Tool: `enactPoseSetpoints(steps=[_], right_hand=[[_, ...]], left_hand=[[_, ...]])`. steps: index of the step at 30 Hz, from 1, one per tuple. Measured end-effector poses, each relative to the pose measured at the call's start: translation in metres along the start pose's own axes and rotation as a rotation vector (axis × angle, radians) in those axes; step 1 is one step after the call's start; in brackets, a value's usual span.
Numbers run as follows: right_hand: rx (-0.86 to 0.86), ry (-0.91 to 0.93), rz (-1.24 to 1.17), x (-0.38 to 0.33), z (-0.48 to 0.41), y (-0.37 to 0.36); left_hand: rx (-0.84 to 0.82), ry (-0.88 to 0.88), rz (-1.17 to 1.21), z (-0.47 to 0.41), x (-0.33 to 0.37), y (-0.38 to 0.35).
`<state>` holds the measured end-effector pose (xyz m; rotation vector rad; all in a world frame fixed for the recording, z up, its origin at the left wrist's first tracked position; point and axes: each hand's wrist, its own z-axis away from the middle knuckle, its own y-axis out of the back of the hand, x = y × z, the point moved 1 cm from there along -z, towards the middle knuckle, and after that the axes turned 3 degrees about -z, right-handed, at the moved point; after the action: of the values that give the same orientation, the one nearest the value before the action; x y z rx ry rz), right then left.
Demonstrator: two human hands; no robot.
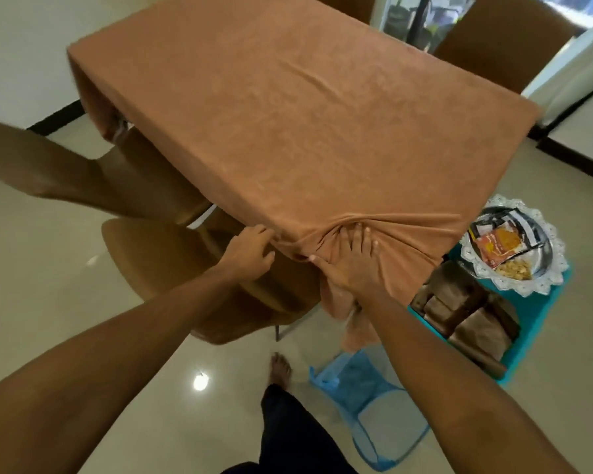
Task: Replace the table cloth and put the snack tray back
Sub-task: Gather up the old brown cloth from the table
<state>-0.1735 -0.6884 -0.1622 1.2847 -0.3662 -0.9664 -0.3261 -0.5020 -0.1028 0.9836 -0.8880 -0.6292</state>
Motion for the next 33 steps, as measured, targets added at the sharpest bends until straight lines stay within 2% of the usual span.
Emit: enactPoseSetpoints(steps=[3,7,12,15,18,21,24,27,30,32,33], right_hand=[[0.06,-0.032,0.013,-0.013,-0.035,0.004],[-0.05,-0.085,-0.092,-0.027,-0.079,0.022],[0.025,-0.176,-0.166,-0.036,-0.107,0.028],[0.062,-0.245,-0.197,-0.048,-0.127,0.031],[0.085,-0.303,-0.244,-0.07,-0.15,0.033],[0.105,-0.355,-0.292,-0.095,-0.174,0.036],[0.096,-0.413,-0.341,-0.135,-0.195,0.039],[0.016,-0.427,-0.386,-0.177,-0.221,0.044],[-0.092,-0.379,-0.407,-0.22,-0.255,0.049],[-0.162,-0.362,-0.547,-0.232,-0.265,0.054],[-0.142,-0.353,-0.623,-0.236,-0.262,0.058]], left_hand=[[-0.012,-0.037,-0.075,-0.044,-0.02,0.016],[-0.01,-0.021,-0.146,-0.104,-0.051,0.035],[0.055,-0.029,-0.148,-0.179,-0.088,0.061],[0.025,-0.025,-0.173,-0.219,-0.116,0.071],[0.028,-0.098,-0.16,-0.239,-0.136,0.073],[0.12,-0.177,-0.083,-0.241,-0.14,0.077],[0.097,-0.238,0.044,-0.248,-0.154,0.086],[-0.022,-0.243,0.277,-0.254,-0.167,0.095],[-0.168,-0.15,0.605,-0.258,-0.179,0.11],[-0.238,-0.139,0.649,-0.26,-0.179,0.116],[-0.263,-0.155,0.631,-0.261,-0.182,0.118]])
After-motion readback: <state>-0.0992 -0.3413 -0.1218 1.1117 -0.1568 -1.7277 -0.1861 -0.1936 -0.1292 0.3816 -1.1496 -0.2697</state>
